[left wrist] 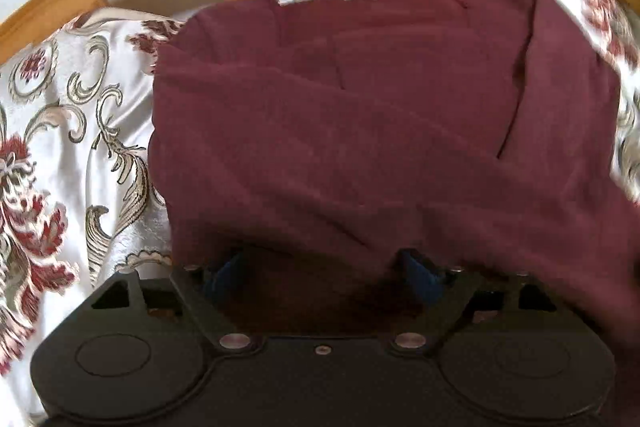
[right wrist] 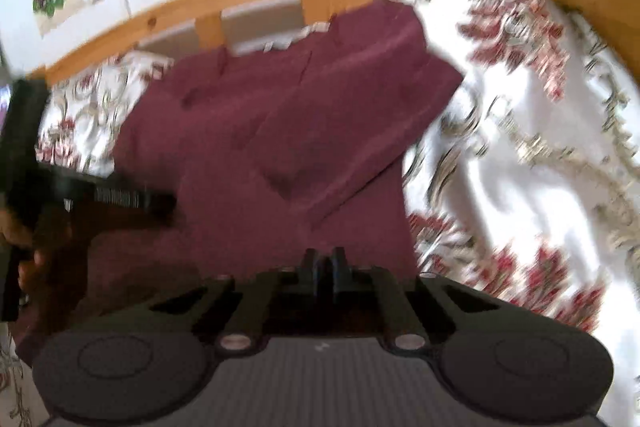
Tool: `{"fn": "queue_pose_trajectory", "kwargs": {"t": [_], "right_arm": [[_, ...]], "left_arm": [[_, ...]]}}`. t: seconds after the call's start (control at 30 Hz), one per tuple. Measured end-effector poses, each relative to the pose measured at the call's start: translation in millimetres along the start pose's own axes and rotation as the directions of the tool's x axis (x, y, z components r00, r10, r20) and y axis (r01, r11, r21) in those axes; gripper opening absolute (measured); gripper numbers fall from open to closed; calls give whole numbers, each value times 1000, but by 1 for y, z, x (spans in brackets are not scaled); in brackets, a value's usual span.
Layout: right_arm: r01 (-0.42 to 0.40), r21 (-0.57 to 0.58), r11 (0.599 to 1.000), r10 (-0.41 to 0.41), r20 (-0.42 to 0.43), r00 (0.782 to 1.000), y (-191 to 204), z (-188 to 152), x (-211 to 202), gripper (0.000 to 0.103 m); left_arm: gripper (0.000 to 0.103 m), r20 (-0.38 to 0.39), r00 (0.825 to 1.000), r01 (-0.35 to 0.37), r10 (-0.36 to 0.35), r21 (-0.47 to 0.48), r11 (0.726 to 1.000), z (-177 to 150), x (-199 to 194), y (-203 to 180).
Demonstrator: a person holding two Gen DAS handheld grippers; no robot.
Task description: Fold small clothes
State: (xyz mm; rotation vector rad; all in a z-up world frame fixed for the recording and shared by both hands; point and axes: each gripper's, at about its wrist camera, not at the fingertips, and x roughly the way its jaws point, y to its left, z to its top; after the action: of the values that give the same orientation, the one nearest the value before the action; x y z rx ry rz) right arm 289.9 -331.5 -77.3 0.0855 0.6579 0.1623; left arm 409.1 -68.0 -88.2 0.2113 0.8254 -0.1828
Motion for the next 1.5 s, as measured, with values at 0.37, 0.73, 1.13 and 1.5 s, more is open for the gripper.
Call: {"fn": "queue_pose_trajectory", "kwargs": {"t": [0.37,0.73,1.13,1.5], "right_arm": [[51,-39,998,-53,-53,997,-6,-1,14,31],[88,-152,984,-87,19,996,3,1,-44,98],[127,-318,940,-136,-7,991,22,-31,-119,103],[168,-487,857,-264,-135,955,53,-71,-93,103]], "left_arm": [[86,-15,997,70,-69,23,997,-7,-19,16],[102,42,995,88,-95,141,986,-38,-129,14],[102,13,998,53,-62,374,926,-147,-193,-12],[99,69,996,-80,54,469,880,-177,-150,1]]}}
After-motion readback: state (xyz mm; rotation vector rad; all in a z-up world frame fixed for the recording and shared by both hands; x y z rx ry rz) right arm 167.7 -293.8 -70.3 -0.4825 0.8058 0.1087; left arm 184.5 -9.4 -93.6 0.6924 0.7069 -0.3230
